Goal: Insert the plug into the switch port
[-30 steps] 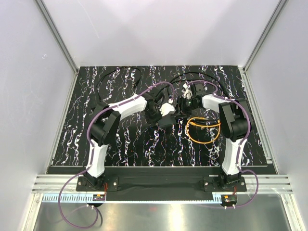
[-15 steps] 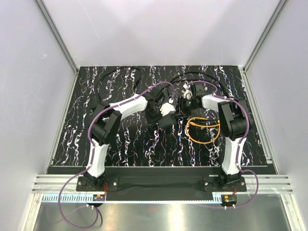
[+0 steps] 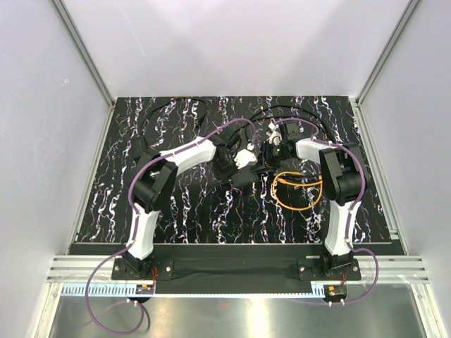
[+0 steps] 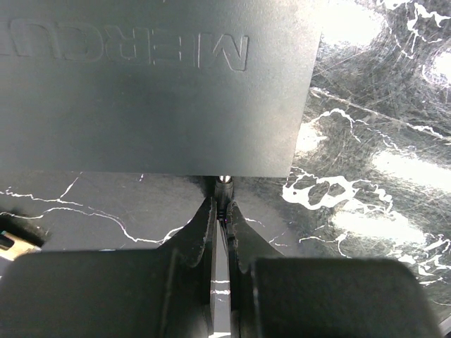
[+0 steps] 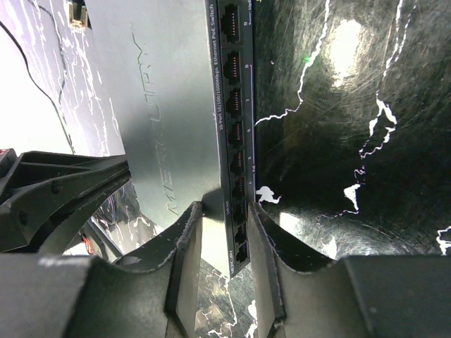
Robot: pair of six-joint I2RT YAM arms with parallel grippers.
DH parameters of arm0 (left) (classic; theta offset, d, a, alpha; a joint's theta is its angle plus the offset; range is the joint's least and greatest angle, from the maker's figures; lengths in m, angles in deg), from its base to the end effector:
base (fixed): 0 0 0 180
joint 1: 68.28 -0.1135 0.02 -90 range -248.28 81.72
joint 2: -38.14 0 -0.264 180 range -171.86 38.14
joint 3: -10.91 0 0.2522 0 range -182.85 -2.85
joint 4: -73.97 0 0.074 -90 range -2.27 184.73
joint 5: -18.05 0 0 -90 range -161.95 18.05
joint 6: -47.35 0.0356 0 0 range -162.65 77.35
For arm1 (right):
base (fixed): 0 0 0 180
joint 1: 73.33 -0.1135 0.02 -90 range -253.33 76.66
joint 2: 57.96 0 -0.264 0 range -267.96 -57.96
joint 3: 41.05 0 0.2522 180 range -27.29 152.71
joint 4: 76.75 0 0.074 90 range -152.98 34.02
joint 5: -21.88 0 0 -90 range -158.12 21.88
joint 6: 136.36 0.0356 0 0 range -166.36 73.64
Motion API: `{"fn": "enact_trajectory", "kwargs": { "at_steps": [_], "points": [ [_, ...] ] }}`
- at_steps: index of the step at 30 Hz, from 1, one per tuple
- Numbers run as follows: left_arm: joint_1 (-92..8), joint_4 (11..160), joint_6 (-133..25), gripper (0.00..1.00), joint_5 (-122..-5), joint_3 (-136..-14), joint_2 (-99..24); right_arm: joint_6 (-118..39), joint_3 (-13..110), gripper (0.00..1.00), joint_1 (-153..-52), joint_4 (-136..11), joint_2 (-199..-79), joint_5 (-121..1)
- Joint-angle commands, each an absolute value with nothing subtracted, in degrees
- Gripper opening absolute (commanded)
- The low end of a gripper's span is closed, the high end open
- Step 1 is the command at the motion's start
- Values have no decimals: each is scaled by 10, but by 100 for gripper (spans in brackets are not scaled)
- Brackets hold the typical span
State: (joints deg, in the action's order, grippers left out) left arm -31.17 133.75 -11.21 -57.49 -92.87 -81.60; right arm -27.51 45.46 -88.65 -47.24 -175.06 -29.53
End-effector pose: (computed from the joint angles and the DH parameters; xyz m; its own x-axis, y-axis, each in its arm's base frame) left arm 0.3297 -0.2606 0.1683 -0.3291 0.8823 -0.3364 0.9435 0.3222 -0.0780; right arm 0.3878 0.1292 0.1319 -0.9549 0.0003 -0.2971 -0.2091 0.7097 0.6728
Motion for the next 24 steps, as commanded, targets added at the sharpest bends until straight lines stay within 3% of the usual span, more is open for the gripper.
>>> {"fn": "enact_trajectory", "kwargs": {
  "at_steps": [1,24],
  "points": [
    [-307,1300,-115,0,-559,-966,-792,-278,464,36,-889,-499,-1756,-280],
    [-307,1286,-122,0,-560,-981,-833,-257,460,30,-889,-509,-1770,-237]
  ]
}}
